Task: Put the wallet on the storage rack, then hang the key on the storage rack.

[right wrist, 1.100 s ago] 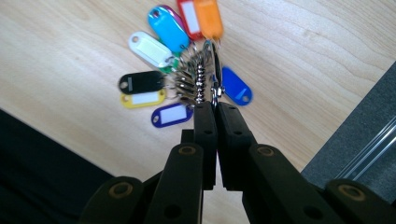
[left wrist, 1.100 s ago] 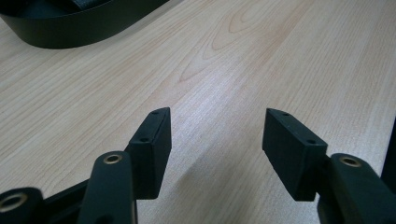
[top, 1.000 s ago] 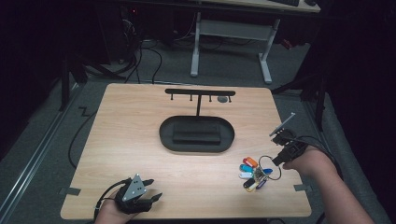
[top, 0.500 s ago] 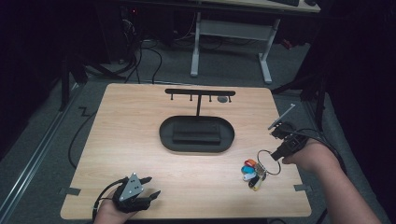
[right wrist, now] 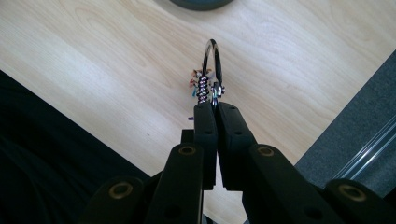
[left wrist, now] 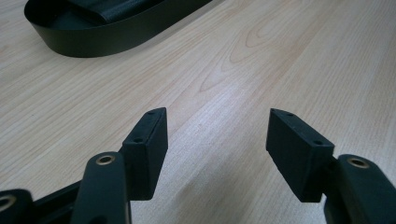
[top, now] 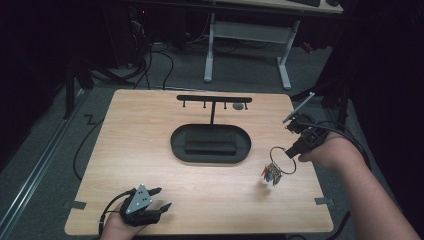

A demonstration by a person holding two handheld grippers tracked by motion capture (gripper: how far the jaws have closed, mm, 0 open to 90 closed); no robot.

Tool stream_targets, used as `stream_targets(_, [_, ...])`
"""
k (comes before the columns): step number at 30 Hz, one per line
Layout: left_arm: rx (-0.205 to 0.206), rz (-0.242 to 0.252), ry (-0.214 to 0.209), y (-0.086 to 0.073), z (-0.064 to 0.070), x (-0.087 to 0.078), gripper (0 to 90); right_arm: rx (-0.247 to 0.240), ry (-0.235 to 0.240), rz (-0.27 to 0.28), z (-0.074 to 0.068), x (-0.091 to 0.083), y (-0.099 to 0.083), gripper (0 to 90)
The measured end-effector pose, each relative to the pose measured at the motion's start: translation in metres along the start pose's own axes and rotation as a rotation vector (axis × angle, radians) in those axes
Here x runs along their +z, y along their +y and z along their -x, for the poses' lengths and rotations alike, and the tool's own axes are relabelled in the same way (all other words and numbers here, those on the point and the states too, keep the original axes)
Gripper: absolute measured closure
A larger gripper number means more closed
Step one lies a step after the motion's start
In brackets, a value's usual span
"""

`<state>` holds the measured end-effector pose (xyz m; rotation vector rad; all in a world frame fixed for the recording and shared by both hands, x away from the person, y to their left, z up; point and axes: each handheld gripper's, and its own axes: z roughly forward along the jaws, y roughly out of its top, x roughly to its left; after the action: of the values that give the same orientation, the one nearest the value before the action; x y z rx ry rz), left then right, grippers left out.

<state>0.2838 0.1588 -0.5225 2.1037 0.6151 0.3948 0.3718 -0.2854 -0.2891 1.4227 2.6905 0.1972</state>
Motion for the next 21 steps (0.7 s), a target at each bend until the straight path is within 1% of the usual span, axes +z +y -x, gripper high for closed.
stream_targets(4, [-0.003,0.006,0.004,0.0,-0.001,-0.003,39.4,0.002,-0.003,0.002,-0.001,-0.007,0.007,88.0])
stream_targets(7, [-0.007,0.014,0.008,0.0,-0.001,-0.004,39.5,-0.004,-0.003,0.0,-0.003,-0.007,0.014,87.9])
stream_targets(9, [-0.005,0.01,0.008,0.0,-0.001,-0.003,39.4,-0.003,-0.002,-0.01,-0.005,-0.006,0.019,87.9])
stream_targets(11, [-0.005,0.008,0.009,0.0,-0.002,-0.002,39.4,-0.021,-0.003,-0.008,-0.006,-0.006,0.025,88.0])
stream_targets(13, [-0.004,0.004,0.01,0.001,-0.002,-0.002,39.4,-0.021,-0.004,-0.009,-0.008,-0.007,0.031,87.9])
stream_targets(16, [-0.007,0.0,0.014,0.0,-0.001,-0.002,39.4,-0.038,-0.002,0.0,-0.009,-0.009,0.04,87.9])
stream_targets(18, [-0.009,0.004,0.016,0.0,-0.001,-0.002,39.4,-0.041,-0.002,0.002,-0.009,-0.01,0.043,87.9])
stream_targets(19, [-0.009,0.007,0.019,0.0,-0.002,-0.002,39.4,-0.043,-0.001,0.004,-0.01,-0.011,0.05,88.0])
stream_targets(20, [-0.009,0.006,0.017,-0.001,-0.002,-0.002,39.4,-0.052,-0.002,0.008,-0.009,-0.012,0.053,87.9])
stream_targets(21, [-0.01,0.003,0.014,-0.001,-0.003,-0.002,39.5,-0.04,-0.001,0.008,-0.011,-0.012,0.056,87.9])
